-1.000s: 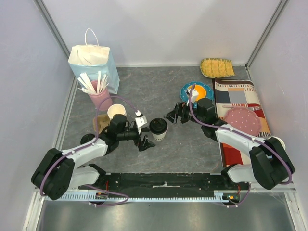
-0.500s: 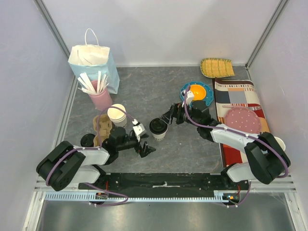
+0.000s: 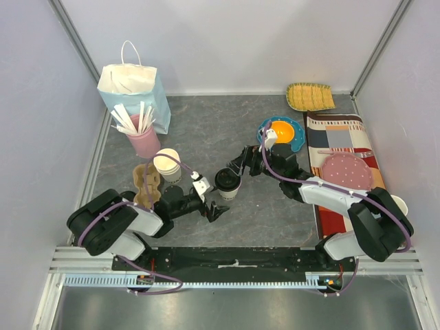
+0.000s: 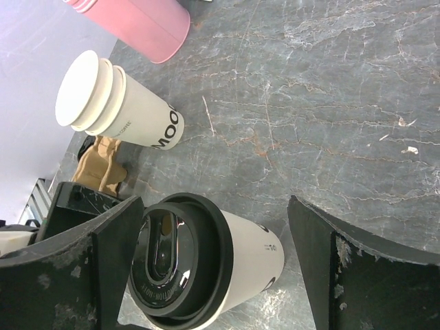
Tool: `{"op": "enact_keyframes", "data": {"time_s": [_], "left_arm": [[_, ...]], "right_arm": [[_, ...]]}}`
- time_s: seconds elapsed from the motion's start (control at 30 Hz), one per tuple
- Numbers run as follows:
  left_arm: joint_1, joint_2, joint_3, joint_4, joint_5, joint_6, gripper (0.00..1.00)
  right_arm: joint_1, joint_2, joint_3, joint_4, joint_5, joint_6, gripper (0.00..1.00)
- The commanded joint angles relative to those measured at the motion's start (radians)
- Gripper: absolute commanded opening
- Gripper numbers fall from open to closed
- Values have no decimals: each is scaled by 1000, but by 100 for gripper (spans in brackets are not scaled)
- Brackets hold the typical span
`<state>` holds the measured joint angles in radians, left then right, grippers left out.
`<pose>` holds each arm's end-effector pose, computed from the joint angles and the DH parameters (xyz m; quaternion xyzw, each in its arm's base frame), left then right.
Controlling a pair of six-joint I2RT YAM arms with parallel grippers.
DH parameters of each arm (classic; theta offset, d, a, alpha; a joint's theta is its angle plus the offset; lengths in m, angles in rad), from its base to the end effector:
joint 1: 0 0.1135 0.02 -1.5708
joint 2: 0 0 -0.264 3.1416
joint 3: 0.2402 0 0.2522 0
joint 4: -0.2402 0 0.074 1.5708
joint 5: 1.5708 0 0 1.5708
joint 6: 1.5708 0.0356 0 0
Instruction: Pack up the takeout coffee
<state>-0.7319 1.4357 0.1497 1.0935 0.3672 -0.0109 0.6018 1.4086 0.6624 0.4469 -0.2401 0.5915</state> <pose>0.1522 -0.1539 0.1363 0.3763 0.6691 -0.3582 0.5314 0.2439 0.1778 0.2198 -0.0752 0.7985 0.4109 0.4335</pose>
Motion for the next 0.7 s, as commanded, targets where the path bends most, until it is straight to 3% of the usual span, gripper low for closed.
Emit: {"op": "enact_keyframes", "data": {"time_s": [0.0,0.3,0.67], "left_arm": [[-23,80,-10,218,-62,-26,100],[-53,163,-2,351,-160,9,100],[-103,265,21,459,-240,66,100]], "right_arm": [[9,0,42,18,44,19,94],[53,-13,31,-45,186,86,89],[118,-62,-21,-129,444,353,86]]}}
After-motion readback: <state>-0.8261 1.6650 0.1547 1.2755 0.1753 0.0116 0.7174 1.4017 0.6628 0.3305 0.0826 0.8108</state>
